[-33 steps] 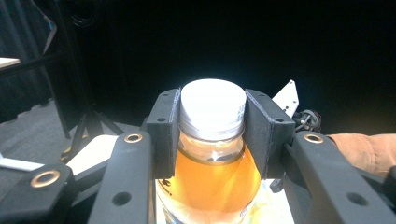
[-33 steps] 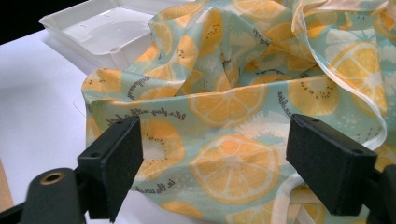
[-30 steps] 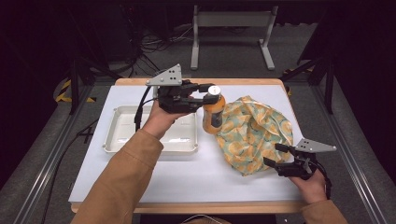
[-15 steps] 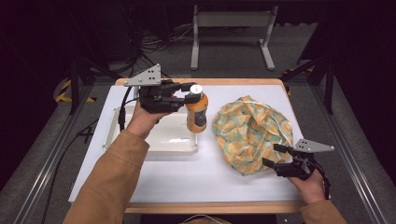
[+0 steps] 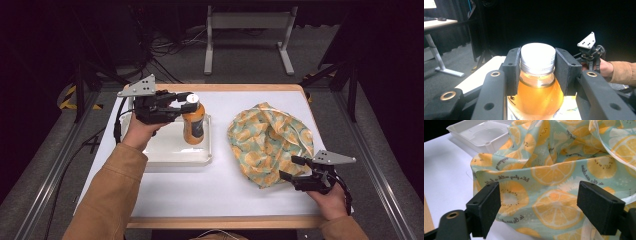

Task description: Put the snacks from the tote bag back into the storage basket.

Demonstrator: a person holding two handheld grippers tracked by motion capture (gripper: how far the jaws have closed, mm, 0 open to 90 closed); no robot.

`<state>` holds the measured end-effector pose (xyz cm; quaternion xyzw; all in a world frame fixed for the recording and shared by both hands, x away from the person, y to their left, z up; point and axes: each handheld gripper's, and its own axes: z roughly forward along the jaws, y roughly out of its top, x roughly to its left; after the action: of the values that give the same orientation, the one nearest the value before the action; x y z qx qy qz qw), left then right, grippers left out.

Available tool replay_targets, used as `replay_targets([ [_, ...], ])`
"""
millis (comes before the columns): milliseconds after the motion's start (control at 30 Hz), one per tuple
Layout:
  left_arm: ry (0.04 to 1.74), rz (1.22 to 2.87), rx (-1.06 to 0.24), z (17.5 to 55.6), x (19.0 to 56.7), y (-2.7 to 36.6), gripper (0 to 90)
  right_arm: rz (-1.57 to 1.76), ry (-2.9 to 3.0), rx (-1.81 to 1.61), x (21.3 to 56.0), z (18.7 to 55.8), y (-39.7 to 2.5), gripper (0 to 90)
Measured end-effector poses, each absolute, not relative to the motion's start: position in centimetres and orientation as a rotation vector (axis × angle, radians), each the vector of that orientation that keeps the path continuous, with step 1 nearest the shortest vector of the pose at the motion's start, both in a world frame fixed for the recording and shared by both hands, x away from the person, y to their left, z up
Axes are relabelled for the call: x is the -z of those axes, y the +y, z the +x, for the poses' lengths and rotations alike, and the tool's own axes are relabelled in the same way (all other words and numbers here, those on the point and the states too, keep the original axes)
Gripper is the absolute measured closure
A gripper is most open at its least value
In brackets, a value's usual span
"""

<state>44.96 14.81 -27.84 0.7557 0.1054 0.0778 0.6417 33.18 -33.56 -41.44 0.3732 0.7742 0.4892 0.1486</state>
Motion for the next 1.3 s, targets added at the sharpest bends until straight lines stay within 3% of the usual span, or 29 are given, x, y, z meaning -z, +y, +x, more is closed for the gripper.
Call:
replay_targets([
  [1300, 0.311, 1.855, -0.1, 45.4, 34.2, 14.8, 58.2, 1.076, 2.248, -1.371, 41.9, 32.8, -33.4, 19.8],
])
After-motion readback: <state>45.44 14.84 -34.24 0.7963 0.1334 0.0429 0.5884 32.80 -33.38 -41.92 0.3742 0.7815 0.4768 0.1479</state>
